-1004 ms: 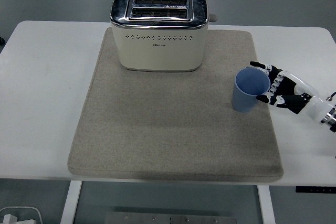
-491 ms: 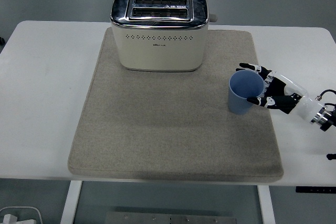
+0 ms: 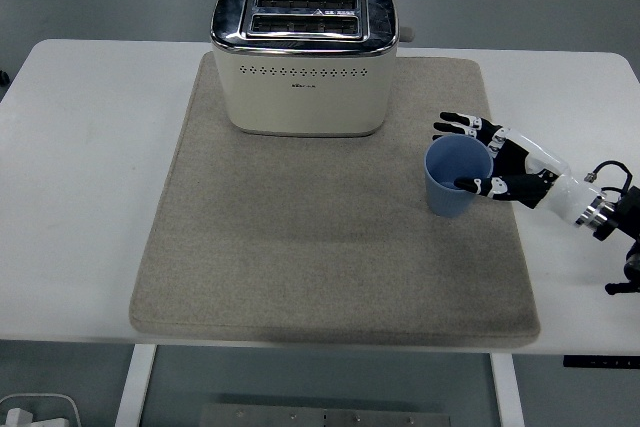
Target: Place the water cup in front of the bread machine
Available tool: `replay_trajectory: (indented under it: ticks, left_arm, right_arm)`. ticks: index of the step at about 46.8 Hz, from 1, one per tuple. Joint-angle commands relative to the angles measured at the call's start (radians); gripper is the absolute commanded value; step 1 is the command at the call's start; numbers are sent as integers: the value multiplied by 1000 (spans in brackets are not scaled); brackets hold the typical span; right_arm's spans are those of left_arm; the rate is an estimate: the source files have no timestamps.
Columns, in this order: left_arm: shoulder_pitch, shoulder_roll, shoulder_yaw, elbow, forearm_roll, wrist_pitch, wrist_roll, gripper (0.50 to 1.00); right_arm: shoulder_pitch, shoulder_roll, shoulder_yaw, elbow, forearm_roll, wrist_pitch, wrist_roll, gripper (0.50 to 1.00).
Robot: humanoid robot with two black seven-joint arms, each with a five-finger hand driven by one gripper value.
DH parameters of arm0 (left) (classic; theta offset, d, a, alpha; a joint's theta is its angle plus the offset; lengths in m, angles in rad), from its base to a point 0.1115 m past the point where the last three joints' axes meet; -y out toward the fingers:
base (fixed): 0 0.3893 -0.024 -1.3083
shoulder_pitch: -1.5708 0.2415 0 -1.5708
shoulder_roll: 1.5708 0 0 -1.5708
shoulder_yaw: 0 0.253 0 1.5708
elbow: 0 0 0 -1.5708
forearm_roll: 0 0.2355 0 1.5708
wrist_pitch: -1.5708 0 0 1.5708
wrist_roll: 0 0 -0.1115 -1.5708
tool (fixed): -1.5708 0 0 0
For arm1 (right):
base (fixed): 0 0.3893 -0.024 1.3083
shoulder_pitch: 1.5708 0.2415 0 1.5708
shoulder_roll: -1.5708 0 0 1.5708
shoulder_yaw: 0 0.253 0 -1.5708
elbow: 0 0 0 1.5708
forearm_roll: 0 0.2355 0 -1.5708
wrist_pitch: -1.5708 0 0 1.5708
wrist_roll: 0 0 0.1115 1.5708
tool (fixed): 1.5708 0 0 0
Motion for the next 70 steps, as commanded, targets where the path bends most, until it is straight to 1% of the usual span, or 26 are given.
replay_trajectory:
  ticks: [1, 5, 13, 20, 27, 40, 56, 70]
  left_arm:
    - [0, 0, 0, 0, 0, 0, 0, 1000]
    - [0, 0, 0, 0, 0, 0, 0, 1000]
    - [0, 0, 0, 0, 0, 0, 0, 1000]
    - [0, 0, 0, 0, 0, 0, 0, 1000]
    - [2, 0, 0, 0, 2, 0, 0, 1000]
    - [0, 0, 0, 0, 0, 0, 0, 1000]
    - [2, 0, 0, 0, 0, 0, 0, 1000]
    - [0, 0, 0, 0, 0, 0, 0, 1000]
  right_arm:
    - [13, 11, 1, -8, 1, -22, 0, 928]
    - [28, 19, 1, -26, 3, -41, 0, 928]
    - [34, 17, 2, -31, 3, -44, 0, 928]
    - [37, 8, 2, -31, 6, -23, 0, 928]
    - [37, -1, 7, -31, 8, 25, 0, 930]
    - [34, -9, 2, -31, 0, 25, 0, 930]
    - [25, 2, -12, -34, -2, 25, 0, 930]
    - [23, -1, -12, -51, -14, 25, 0, 940]
